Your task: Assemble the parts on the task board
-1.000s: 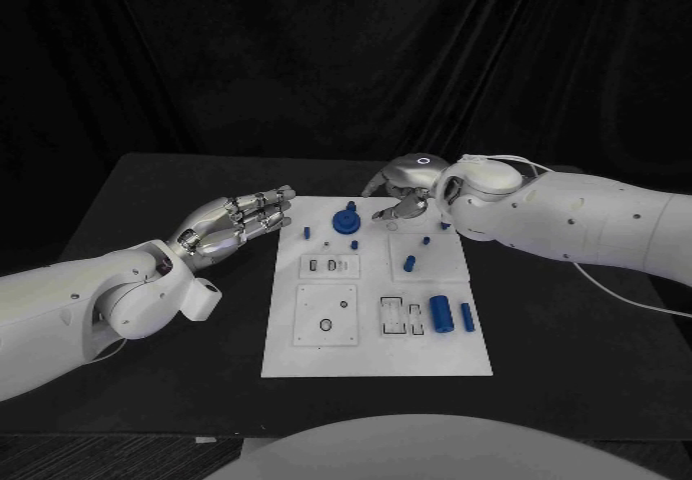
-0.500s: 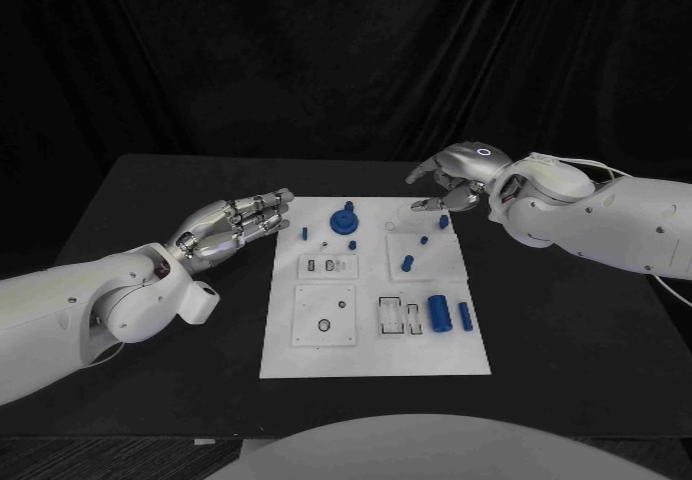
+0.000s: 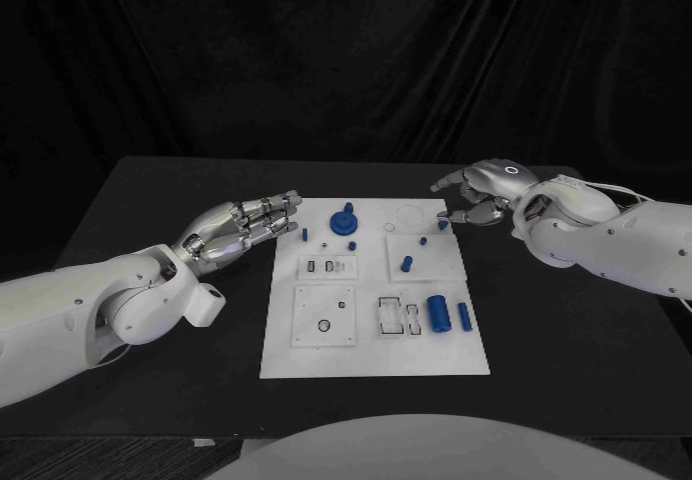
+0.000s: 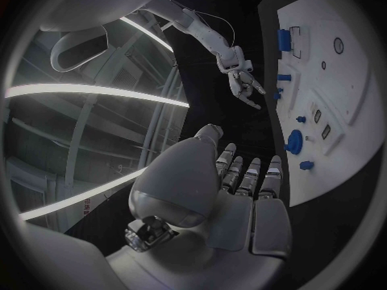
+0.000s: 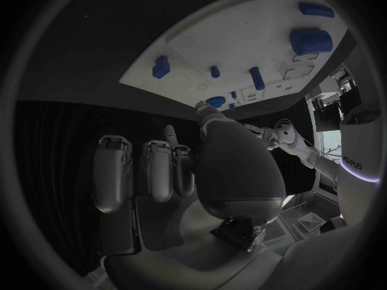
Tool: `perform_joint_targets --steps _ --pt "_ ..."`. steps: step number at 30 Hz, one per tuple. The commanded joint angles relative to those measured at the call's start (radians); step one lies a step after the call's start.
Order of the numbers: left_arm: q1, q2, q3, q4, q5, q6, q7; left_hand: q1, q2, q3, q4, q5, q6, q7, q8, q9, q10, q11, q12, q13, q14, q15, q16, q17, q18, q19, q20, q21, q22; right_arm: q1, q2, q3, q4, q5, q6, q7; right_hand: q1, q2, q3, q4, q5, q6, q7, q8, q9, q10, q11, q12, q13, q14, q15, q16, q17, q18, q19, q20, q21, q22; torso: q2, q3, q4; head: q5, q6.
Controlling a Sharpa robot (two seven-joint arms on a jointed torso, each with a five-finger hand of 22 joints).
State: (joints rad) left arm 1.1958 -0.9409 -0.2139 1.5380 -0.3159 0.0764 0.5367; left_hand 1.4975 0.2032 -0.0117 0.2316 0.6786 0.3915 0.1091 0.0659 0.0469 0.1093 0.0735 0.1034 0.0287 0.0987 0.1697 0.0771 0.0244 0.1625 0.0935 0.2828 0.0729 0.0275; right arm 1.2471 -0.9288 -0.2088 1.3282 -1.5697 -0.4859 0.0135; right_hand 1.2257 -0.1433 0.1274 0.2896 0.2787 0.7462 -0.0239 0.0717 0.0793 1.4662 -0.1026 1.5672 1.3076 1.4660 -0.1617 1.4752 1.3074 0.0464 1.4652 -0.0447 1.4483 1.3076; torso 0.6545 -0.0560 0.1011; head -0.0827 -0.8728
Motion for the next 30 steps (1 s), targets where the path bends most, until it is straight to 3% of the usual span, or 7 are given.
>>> perform_joint_targets --steps 1,8,15,19,30 --pt "-0.002 0.002 0.001 0.000 0.001 0.015 0.019 0.010 -0.004 0.005 0.001 0.005 -0.001 0.001 0.001 0.000 -0.001 0.004 0.000 0.000 -0.004 0.003 0.002 0.001 0.017 -0.004 0.000 -0.004 -0.001 -0.008 0.000 0.000 -0.012 -0.003 -0.035 -0.026 0.019 0.002 0.011 -0.003 0.029 0.007 -0.001 0.001 -0.001 0.105 0.005 0.004 0.263 0.088 0.000 0.006 0.151 -0.013 0.056 -0.002 -0.003 0.218 -0.001 -0.0007 0.0001 0.003 0.000" --pt "-0.002 0.001 0.001 -0.006 0.001 0.021 0.014 0.009 -0.008 0.007 -0.001 0.003 -0.003 0.001 0.000 0.000 -0.003 0.004 -0.001 0.000 -0.005 0.002 0.002 0.000 0.017 -0.004 -0.001 -0.004 -0.001 -0.022 0.004 0.000 -0.040 -0.003 -0.020 -0.034 0.042 0.012 0.019 -0.007 0.071 0.025 0.004 0.003 -0.001 0.105 0.007 0.004 0.263 0.088 0.001 0.010 0.151 -0.013 0.057 -0.001 0.000 0.219 0.000 -0.0014 -0.0001 0.005 0.000" --pt "-0.002 0.002 0.001 -0.011 0.001 0.029 0.010 0.008 -0.010 0.008 -0.002 0.003 -0.005 0.001 0.000 -0.001 -0.004 0.004 -0.002 -0.001 -0.006 0.002 0.001 0.000 0.017 -0.005 -0.001 -0.005 -0.001 -0.033 0.007 0.000 -0.061 -0.003 -0.003 -0.043 0.050 0.012 0.020 -0.008 0.076 0.046 0.010 0.012 0.005 0.105 0.012 0.004 0.263 0.088 0.005 0.011 0.150 -0.014 0.057 0.002 0.000 0.220 -0.001 -0.0006 -0.0006 0.002 0.000" --pt "-0.002 0.003 0.001 -0.014 0.001 0.031 0.010 0.008 -0.010 0.008 -0.002 0.003 -0.005 0.001 0.000 -0.001 -0.004 0.004 -0.002 -0.001 -0.006 0.002 0.001 0.000 0.017 -0.005 -0.001 -0.005 -0.001 -0.040 0.014 0.000 -0.077 -0.003 0.004 -0.048 0.050 0.009 0.013 -0.004 0.021 0.063 0.018 0.021 0.011 0.105 0.019 0.004 0.263 0.087 0.010 0.014 0.149 -0.014 0.057 0.007 0.000 0.220 -0.001 -0.0006 0.0004 0.001 0.000" --pt "-0.002 0.006 0.001 -0.021 0.001 0.037 0.006 0.007 -0.012 0.010 -0.003 0.002 -0.009 0.000 -0.001 -0.001 -0.006 0.003 -0.003 -0.001 -0.007 0.002 0.001 0.000 0.017 -0.005 -0.001 -0.005 -0.001 -0.049 0.031 0.000 -0.101 -0.003 0.010 -0.048 0.040 -0.003 -0.002 0.001 -0.061 0.064 0.023 0.023 0.016 0.105 0.024 0.004 0.263 0.086 0.014 0.015 0.145 -0.014 0.057 0.011 0.001 0.220 -0.001 -0.0007 -0.0010 0.003 0.000"
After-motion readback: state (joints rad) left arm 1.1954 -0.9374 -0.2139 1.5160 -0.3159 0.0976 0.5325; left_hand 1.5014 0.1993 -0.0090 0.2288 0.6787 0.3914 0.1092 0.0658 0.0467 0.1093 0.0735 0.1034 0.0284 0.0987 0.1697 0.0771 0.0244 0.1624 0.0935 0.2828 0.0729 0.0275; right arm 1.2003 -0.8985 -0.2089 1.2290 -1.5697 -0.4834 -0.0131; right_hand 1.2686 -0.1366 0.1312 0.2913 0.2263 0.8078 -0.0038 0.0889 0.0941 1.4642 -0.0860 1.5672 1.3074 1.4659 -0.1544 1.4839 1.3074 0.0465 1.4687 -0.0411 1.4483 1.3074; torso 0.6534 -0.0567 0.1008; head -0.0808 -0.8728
